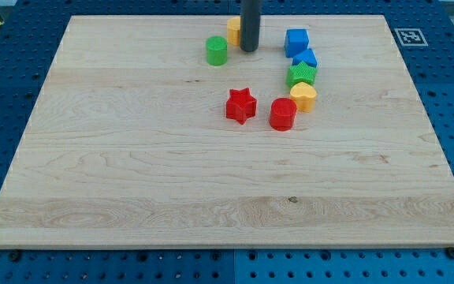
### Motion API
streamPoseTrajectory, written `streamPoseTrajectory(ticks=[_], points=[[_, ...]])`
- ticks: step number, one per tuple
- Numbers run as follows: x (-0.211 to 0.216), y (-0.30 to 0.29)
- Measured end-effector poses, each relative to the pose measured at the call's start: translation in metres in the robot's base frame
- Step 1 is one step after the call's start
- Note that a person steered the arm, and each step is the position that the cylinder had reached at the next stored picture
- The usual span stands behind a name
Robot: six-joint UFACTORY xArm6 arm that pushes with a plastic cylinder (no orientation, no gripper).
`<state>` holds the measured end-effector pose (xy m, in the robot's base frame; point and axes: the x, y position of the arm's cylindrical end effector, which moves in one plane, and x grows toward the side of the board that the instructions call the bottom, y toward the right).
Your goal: Move the green circle to the top center
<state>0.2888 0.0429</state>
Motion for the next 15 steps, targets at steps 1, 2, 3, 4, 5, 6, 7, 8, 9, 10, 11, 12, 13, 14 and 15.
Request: streamPoseTrajectory(ticks=[1, 2, 3, 4, 5, 6, 7, 8, 9, 10, 11, 12, 13, 14, 15], points=[[0.040, 0.007], [0.051, -0.001], [0.051, -0.024], [0.051, -0.028], [0.046, -0.034], [0.038, -0.034], [0.034, -0.040], [0.034, -0.058], [0.034, -0.066], [0.033, -0.066], [0.026, -0.066], [0.017, -0.066], [0.006, -0.068], [-0.006, -0.069], [-0.018, -0.071]])
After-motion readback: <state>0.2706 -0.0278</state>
